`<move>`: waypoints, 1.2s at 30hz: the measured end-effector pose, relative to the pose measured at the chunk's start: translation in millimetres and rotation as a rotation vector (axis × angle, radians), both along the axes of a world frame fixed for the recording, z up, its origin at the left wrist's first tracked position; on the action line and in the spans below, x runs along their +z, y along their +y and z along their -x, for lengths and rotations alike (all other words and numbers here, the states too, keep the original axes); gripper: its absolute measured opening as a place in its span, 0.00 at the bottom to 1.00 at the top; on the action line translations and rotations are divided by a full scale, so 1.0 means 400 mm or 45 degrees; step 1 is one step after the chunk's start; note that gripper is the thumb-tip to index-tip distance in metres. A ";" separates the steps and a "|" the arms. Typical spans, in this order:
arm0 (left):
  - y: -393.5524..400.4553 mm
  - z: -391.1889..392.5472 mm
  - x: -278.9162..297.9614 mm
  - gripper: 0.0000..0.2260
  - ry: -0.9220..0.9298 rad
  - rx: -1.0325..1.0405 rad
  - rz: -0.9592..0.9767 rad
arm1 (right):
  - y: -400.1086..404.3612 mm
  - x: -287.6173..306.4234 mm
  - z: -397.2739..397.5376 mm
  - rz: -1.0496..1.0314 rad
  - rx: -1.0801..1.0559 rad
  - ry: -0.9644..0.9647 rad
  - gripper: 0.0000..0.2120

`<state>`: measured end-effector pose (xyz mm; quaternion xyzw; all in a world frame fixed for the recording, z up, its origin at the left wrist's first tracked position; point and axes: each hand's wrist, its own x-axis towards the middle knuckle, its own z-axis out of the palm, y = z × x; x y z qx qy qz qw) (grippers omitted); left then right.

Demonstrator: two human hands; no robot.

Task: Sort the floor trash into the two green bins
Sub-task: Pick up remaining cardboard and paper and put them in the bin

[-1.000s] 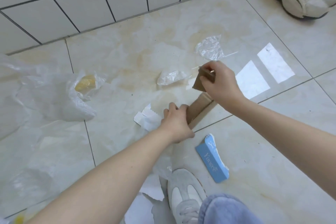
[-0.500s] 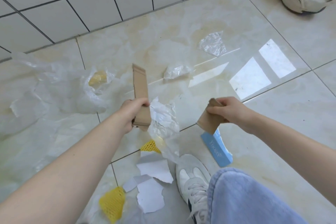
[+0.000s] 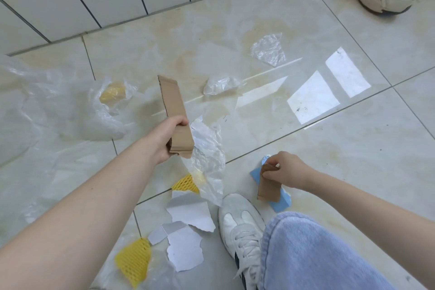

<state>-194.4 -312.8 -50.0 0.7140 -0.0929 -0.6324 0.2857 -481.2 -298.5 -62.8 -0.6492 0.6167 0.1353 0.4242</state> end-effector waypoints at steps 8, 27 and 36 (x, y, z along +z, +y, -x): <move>-0.018 -0.042 -0.015 0.19 -0.282 -0.296 0.037 | -0.033 -0.030 -0.013 0.158 0.104 0.007 0.07; 0.002 -0.177 -0.066 0.33 -1.045 -0.511 -0.278 | -0.018 -0.034 -0.049 0.296 0.158 0.138 0.11; -0.001 -0.162 -0.079 0.34 -1.185 -0.555 -0.180 | -0.029 -0.040 -0.062 0.360 0.214 0.055 0.08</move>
